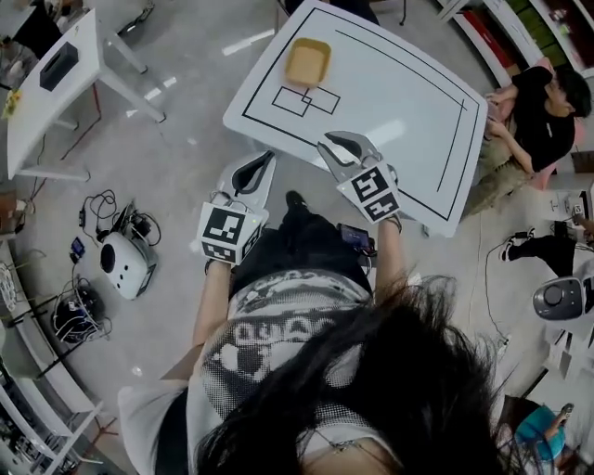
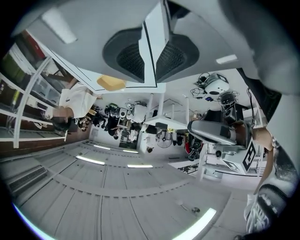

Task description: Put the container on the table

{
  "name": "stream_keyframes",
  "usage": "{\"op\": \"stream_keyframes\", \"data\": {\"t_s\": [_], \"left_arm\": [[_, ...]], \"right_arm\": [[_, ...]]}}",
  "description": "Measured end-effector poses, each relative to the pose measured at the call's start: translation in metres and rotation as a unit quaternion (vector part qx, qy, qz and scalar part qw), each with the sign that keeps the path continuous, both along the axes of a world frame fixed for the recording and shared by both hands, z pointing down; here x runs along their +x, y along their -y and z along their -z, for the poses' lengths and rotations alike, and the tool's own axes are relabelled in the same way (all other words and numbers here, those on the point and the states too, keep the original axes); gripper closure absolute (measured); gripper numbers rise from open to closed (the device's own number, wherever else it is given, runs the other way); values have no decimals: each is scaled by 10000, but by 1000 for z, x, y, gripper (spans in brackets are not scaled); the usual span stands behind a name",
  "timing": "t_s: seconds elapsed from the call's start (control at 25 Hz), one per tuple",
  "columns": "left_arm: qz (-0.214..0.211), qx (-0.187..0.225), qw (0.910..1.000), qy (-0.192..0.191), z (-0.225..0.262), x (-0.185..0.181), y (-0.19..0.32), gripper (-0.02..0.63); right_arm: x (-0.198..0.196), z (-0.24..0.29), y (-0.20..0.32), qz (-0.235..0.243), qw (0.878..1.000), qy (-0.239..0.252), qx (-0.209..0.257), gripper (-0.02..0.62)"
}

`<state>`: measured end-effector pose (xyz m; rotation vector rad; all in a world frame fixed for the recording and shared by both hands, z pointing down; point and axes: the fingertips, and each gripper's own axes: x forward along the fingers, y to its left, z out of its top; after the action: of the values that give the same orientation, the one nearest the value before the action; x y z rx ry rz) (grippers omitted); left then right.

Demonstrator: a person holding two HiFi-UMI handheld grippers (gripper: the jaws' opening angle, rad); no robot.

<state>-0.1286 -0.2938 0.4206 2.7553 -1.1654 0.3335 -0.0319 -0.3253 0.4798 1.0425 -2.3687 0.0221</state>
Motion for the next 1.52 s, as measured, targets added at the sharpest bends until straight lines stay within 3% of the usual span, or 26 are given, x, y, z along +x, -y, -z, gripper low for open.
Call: {"op": "stream_keyframes", "data": {"t_s": [0.52,0.96,1.24,1.52], "left_arm": [[-339,-54,9993,-111,-1,18,-46,606],[-483,70,9988,21,10,83,-79,606],[-420,39,9991,30,10,140,-125,606],[-419,-10,9991,91,0,178,-165,606]], "right_arm": [[15,15,-63,-405,9986,337,70,512],[78,16,-113,-617,9965,562,61,517],[139,16,-164,-717,9954,626,64,537],[174,13,-204,-774,9942,734,100,569]]}}
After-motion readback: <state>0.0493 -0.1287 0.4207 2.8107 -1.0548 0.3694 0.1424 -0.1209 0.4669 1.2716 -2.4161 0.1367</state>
